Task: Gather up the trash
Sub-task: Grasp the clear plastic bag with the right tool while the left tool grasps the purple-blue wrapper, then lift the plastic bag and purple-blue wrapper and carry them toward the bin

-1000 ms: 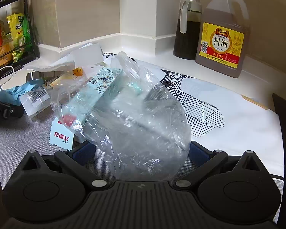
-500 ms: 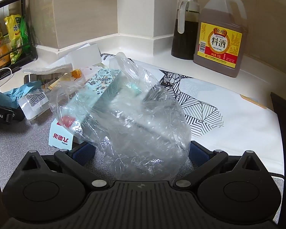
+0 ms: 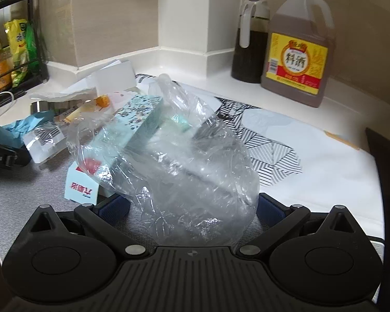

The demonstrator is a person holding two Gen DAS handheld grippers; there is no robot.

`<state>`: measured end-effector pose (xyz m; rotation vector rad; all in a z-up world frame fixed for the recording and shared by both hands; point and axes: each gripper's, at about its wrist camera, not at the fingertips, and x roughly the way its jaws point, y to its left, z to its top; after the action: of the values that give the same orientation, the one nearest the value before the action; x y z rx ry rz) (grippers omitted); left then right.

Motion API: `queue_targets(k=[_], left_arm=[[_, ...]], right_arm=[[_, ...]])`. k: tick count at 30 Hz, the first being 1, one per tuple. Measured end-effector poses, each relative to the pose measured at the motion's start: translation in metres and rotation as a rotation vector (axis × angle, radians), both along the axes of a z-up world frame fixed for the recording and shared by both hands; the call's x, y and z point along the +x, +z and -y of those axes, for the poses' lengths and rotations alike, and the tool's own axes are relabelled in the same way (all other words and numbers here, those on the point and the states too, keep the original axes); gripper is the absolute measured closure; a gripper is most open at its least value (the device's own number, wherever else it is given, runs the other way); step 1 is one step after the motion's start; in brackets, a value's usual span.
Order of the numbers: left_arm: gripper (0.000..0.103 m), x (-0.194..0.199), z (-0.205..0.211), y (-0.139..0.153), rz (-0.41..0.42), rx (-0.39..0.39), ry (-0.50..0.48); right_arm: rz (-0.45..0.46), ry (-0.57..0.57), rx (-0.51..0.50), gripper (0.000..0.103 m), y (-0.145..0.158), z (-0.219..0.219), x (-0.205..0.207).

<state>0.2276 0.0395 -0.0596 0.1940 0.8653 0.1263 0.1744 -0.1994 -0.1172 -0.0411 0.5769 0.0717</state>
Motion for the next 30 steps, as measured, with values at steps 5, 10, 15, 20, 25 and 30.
queue_targets(k=[5, 10, 15, 20, 25, 30], left_arm=[[0.001, -0.003, 0.002, 0.003, -0.005, -0.001, -0.018], [0.047, -0.014, -0.001, 0.014, 0.018, -0.037, -0.011], [0.057, -0.034, -0.012, 0.025, 0.042, -0.139, 0.002], [0.057, -0.061, -0.018, 0.037, 0.073, -0.196, -0.013], [0.065, -0.084, -0.016, 0.05, 0.124, -0.206, -0.052], [0.077, -0.097, -0.02, 0.057, 0.146, -0.246, -0.077]], right_arm=[[0.018, -0.016, 0.011, 0.023, 0.003, 0.002, -0.001], [0.042, -0.045, 0.065, 0.07, 0.007, 0.014, -0.007], [0.076, -0.104, 0.117, 0.095, 0.01, 0.028, -0.024], [0.152, -0.128, 0.128, 0.095, 0.019, 0.035, -0.057], [0.17, -0.135, 0.16, 0.095, 0.023, 0.038, -0.078], [0.179, -0.119, 0.169, 0.095, 0.024, 0.034, -0.092]])
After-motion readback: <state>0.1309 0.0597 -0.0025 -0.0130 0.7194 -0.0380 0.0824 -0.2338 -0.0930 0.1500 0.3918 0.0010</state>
